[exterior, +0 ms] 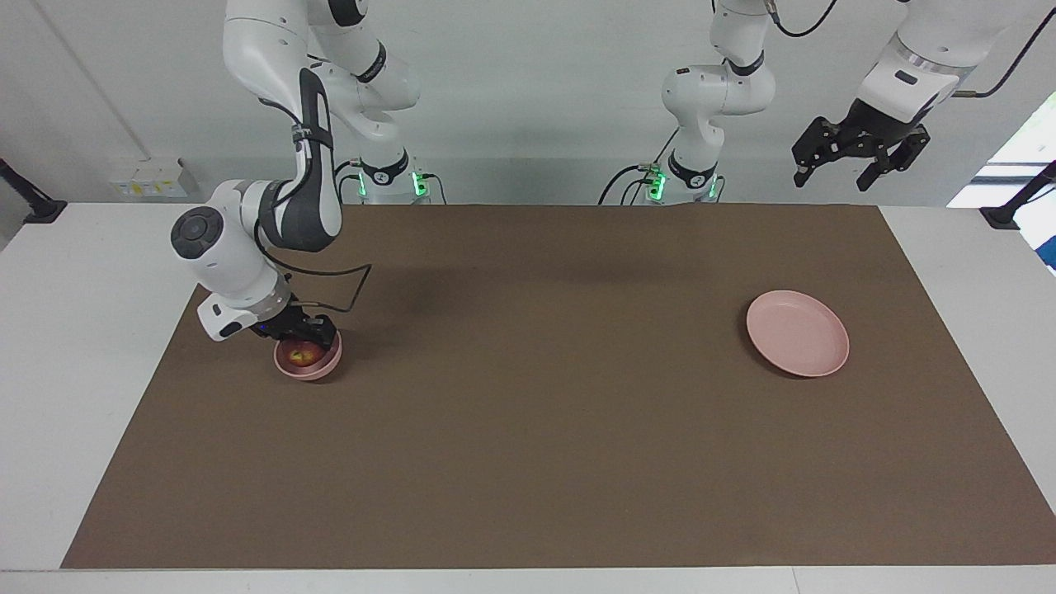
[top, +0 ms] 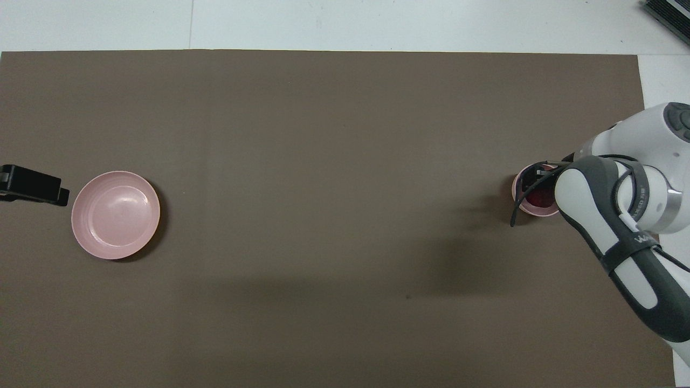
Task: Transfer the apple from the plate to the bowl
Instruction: 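Carry the apple over the pink bowl while the left gripper retracts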
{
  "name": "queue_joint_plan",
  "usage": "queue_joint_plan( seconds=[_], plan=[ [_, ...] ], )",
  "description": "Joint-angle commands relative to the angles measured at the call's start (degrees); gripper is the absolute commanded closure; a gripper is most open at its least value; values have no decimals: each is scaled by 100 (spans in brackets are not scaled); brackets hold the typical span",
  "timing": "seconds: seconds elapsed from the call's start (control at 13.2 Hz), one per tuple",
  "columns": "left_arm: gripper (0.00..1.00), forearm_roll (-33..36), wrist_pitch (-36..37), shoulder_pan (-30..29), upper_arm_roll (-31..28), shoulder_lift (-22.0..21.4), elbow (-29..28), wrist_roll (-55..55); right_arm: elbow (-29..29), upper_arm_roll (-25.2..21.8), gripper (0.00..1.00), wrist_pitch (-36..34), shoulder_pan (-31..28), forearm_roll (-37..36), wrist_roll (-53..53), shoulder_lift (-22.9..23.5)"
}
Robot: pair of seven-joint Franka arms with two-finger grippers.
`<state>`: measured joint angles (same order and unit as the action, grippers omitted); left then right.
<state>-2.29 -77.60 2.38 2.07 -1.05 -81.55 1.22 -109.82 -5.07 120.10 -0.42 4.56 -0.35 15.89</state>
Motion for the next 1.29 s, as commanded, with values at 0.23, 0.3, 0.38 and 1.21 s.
queue_joint_plan(
  seconds=[0.23, 0.3, 0.38, 1.21],
  plan=[
    [0, 193, 140, -123, 65, -61, -18, 106, -22, 68, 100, 172, -98, -87, 26, 81],
    [0, 194, 131, -123, 74, -70, -28, 106, -22, 77, 100, 172, -98, -87, 44, 90],
    [0, 185, 122, -123, 65, -70, -28, 98, -22, 77, 100, 172, -90, -87, 44, 107],
    [0, 150, 157, -158, 48, -79, -19, 62, -31, 77, 44, 181, -116, -61, 88, 169]
  ],
)
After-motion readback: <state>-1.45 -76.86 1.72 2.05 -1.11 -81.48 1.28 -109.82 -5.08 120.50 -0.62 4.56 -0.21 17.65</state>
